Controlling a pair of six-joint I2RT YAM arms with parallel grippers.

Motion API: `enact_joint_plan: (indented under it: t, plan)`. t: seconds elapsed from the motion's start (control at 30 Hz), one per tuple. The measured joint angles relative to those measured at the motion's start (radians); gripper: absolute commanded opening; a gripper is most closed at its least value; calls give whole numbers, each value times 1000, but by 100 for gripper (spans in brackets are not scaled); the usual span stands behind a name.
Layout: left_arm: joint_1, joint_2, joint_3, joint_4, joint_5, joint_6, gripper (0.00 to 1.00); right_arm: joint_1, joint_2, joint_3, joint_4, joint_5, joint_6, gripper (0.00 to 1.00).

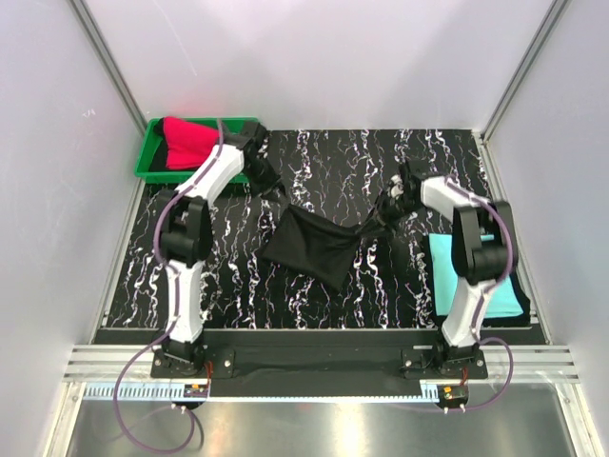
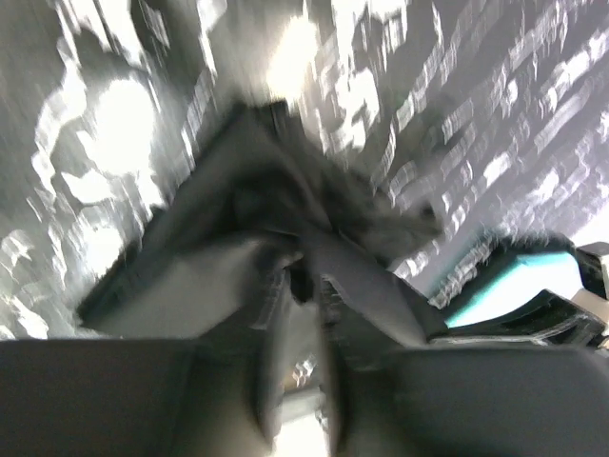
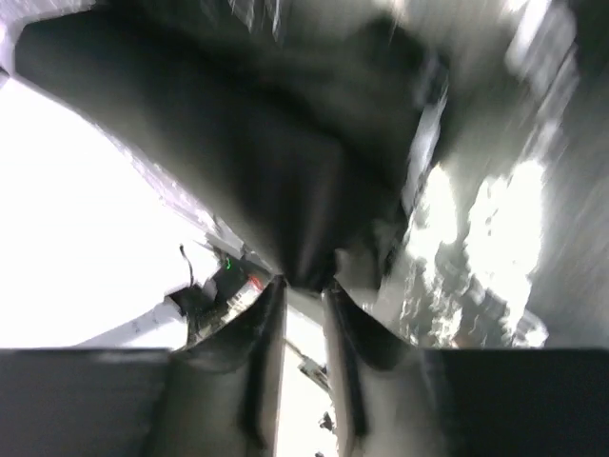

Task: Fold and stack the t-shirts
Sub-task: Fold the tshirt

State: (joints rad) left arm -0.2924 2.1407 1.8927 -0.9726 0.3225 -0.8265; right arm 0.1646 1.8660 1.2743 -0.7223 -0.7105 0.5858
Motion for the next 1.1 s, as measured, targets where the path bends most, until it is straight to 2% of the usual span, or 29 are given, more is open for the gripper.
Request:
enact_joint_plan:
  t: [0.07,0.13,0.2,0.27,0.37,0.47,0.53,0.7,0.93,1.03,1.1]
  plan:
    - [7,63,83,-6,-59,26,44,-23,100,69,29,18,-11,42]
    - [15,138,211,-5,-134,80,48,-50,203,168,50,41,-24,64]
    - [24,163,277,5,-185,118,51,-68,246,230,54,66,-37,67]
    - [34,139,283,7,-220,157,60,-84,245,266,45,82,-49,69]
    - [46,25,149,50,-223,211,62,-91,192,254,46,98,-60,73]
    - [52,-110,-45,86,-188,272,65,-89,83,159,38,109,-81,80]
    - [51,-201,-212,131,-147,314,65,-87,14,89,31,111,-103,81]
    - [43,-260,-500,232,-35,384,65,-86,-69,-42,24,103,-147,81]
    - [-14,-263,-688,410,69,372,58,-86,-93,-180,25,100,-172,81]
    - [-76,-323,-794,512,99,332,51,-86,-109,-190,30,100,-172,80]
    - [-109,-370,-862,547,101,322,52,-86,-112,-190,44,101,-172,80]
